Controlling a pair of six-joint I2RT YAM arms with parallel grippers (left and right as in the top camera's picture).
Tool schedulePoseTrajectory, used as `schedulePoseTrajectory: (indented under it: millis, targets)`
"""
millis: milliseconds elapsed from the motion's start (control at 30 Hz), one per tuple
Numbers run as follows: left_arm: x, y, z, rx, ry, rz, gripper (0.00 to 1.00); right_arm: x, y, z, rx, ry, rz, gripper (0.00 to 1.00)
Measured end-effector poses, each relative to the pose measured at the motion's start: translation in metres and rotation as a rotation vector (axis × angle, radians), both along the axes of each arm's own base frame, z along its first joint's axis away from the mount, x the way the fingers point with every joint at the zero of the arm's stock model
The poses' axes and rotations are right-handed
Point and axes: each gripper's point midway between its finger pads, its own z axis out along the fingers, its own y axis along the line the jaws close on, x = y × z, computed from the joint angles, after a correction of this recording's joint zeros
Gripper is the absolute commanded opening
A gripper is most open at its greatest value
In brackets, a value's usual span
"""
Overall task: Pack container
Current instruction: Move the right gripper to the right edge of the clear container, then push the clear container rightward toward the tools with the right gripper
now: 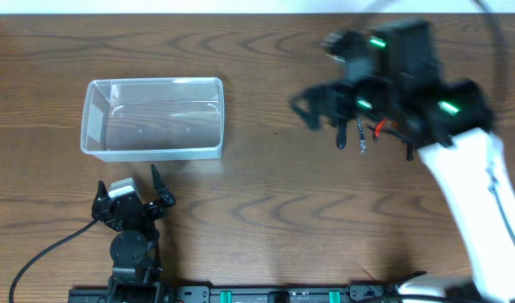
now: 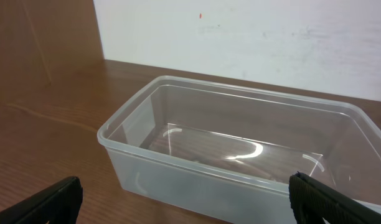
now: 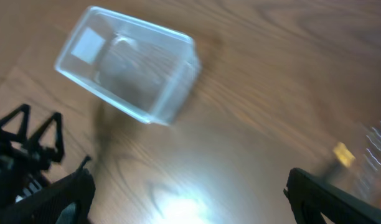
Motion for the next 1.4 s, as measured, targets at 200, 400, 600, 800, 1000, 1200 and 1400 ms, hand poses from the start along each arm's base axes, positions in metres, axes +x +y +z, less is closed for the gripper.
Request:
schedulePoseTrajectory:
  millis: [200, 400, 600, 800, 1000, 1200, 1400]
  targets:
    - [0.0, 0.0, 0.0, 0.0, -0.001, 0.0, 0.98, 0.047, 0.073, -0.06, 0.017, 0.067, -0.015, 0.99]
    - [0.0, 0.0, 0.0, 0.0, -0.001, 0.0, 0.98, 0.066, 0.131, -0.127, -0.07, 0.062, -0.118, 0.93]
    - [0.0, 0.0, 0.0, 0.0, -0.001, 0.0, 0.98, 0.064, 0.156, -0.168, -0.129, 0.067, -0.192, 0.84]
    - [0.0, 0.0, 0.0, 0.0, -0.001, 0.0, 0.98, 0.076, 0.153, -0.202, -0.157, 0.095, -0.275, 0.75]
    - [0.0, 0.0, 0.0, 0.0, -0.001, 0.0, 0.98, 0.078, 0.152, -0.222, -0.173, 0.123, -0.307, 0.65]
    - [0.0, 0.0, 0.0, 0.0, -0.001, 0.0, 0.98, 0.069, 0.139, -0.23, -0.226, 0.169, -0.352, 0.46]
    - [0.0, 0.0, 0.0, 0.0, -0.001, 0.0, 0.98, 0.059, 0.114, -0.242, -0.333, 0.208, -0.418, 0.5]
